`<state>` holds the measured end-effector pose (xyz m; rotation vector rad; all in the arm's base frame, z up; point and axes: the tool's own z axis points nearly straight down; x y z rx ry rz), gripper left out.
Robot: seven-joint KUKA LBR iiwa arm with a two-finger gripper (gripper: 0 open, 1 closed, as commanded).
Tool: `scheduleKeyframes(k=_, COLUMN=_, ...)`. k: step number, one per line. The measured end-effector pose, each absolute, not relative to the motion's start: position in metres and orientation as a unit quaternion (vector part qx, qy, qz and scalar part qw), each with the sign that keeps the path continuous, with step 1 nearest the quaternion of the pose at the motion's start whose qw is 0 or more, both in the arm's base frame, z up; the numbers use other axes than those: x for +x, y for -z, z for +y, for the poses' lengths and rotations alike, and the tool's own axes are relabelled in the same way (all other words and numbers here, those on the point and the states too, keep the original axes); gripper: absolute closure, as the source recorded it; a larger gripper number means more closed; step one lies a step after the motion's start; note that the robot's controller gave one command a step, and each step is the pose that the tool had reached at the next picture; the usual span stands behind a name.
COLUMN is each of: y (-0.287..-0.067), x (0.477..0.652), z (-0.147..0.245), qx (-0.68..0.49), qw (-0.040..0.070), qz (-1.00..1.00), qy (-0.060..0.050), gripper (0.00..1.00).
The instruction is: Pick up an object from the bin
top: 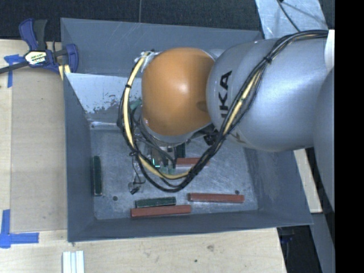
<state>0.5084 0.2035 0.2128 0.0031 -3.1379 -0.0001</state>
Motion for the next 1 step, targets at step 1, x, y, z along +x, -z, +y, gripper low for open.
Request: scheduleKeyframes(k=1, y=-0.1157, x=0.5745, z=0.2101, qx=0.07, qw=0.0, qz=-0.998, qy=0.0, gripper=0.0)
